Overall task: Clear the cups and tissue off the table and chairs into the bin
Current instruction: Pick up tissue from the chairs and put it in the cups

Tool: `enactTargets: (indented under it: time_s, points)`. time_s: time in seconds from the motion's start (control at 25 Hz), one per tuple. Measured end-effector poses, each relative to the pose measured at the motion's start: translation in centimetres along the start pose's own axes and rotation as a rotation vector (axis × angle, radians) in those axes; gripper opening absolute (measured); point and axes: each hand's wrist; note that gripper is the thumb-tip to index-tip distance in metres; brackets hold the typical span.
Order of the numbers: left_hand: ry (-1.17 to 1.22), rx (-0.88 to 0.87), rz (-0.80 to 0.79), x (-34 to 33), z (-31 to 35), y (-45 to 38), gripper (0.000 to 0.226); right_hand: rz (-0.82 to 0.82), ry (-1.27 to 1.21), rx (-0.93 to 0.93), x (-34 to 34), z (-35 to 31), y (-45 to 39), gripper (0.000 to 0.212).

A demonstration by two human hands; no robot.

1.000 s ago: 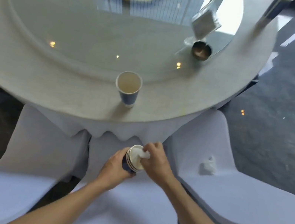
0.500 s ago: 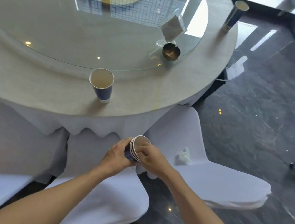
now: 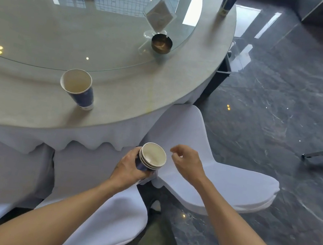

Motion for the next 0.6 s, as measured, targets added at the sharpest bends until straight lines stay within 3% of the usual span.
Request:
enactTargets:
  time_s: [0.32,0.6]
  points:
    - [0.015,0.144,0.103,-6.8,-0.6,-4.3,0.076,-0.318,0.320,-0.202,0.1,14.3,-12.9,0.064]
    - [0.046,0.229,0.132,-14.0,-3.9,-9.8,0.078,-0.469,0.487,-0.126,-6.7,23.8,-20.9,0.072]
Point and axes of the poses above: each hand's wrist, its own y-axis away from the middle knuckle, its own x-axis out of the back of the hand, z = x × y, and after that the axes turned 5 degrees about z, right-handed
